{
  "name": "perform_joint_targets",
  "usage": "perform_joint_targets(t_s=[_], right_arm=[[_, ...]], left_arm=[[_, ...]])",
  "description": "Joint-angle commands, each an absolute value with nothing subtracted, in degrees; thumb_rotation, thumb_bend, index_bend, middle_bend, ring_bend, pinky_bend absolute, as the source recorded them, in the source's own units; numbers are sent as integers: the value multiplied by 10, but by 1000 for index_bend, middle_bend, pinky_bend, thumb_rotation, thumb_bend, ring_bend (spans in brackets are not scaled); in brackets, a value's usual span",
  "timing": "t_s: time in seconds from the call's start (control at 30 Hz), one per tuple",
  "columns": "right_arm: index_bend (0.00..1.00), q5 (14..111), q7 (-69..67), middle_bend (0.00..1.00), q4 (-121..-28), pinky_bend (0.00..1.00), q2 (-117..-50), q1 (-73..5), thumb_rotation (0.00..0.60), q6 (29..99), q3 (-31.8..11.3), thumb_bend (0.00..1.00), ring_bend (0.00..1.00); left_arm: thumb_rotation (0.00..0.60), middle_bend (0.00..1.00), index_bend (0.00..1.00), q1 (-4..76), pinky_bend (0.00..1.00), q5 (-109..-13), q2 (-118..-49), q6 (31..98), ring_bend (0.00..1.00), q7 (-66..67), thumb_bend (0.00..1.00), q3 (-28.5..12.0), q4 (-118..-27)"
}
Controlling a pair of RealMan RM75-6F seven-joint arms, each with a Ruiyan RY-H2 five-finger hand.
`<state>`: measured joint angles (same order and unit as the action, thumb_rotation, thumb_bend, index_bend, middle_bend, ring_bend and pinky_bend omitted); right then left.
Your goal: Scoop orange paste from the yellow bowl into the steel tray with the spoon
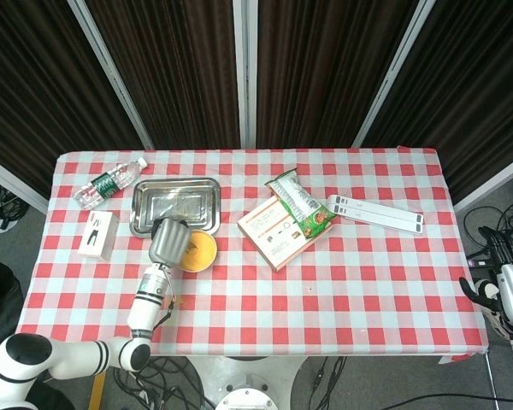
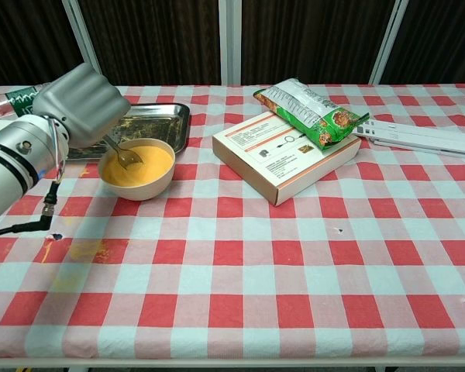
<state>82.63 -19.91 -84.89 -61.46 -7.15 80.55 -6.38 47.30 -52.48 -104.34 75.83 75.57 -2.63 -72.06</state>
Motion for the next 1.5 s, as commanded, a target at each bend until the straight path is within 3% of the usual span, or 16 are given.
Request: perform_joint_targets(t_s=[0.03, 0.87, 1.37, 1.5], right_arm=[[11, 826, -200, 63, -848, 62, -615, -72, 600, 805, -64, 233, 0], [11, 827, -195, 65, -853, 62, -614, -69, 600, 810, -66, 233, 0], [11, 830, -193, 66, -855, 62, -615, -71, 600, 811, -66, 233, 0], [11, 830, -192, 66, -856, 62, -613, -69, 600, 814, -66, 233, 0]], left_arm=[[600, 992, 703, 468, 979, -529, -1046, 756, 964, 757, 461, -25, -727], [600, 990, 704, 453, 979, -403, -922, 629, 962, 571, 461, -122, -878], [600, 990, 704, 446, 978, -384, -870, 627, 962, 495, 462, -122, -911], [600, 990, 704, 451, 978, -419, -880, 666, 962, 518, 461, -104, -898]])
